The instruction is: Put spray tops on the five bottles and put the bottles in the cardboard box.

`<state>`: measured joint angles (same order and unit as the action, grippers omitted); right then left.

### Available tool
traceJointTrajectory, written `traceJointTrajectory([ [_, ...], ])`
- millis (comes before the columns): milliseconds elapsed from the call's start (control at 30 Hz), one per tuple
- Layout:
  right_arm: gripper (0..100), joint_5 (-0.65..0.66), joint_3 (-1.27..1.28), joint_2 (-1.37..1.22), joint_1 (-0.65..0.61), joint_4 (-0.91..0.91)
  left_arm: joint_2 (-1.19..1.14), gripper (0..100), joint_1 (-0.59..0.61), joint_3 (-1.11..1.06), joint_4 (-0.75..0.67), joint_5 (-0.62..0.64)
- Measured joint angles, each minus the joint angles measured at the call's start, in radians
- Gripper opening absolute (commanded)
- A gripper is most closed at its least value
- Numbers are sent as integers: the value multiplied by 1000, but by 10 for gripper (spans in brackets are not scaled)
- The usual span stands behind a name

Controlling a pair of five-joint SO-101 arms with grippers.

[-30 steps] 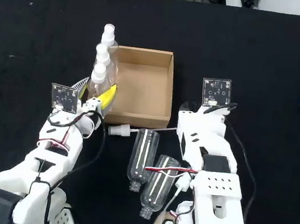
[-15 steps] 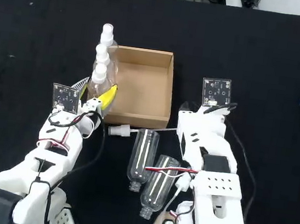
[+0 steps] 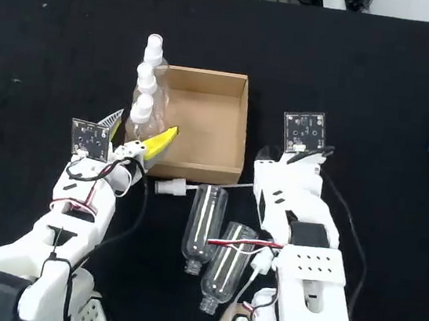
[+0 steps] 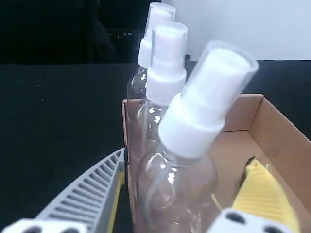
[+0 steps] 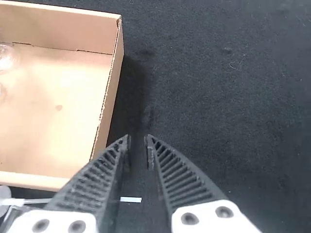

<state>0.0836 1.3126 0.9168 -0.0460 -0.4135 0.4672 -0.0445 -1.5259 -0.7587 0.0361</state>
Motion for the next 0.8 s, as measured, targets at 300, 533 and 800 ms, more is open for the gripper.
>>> traceJointTrajectory([
  [300, 32, 5, 0, 0, 0, 0, 0, 242, 12, 0, 0, 0],
  [533, 32, 6, 44, 0, 0, 49, 0, 241, 12, -11, 0, 0],
  [800, 32, 6, 49, 0, 0, 78, 199, 238, 12, -114, 3, 0],
])
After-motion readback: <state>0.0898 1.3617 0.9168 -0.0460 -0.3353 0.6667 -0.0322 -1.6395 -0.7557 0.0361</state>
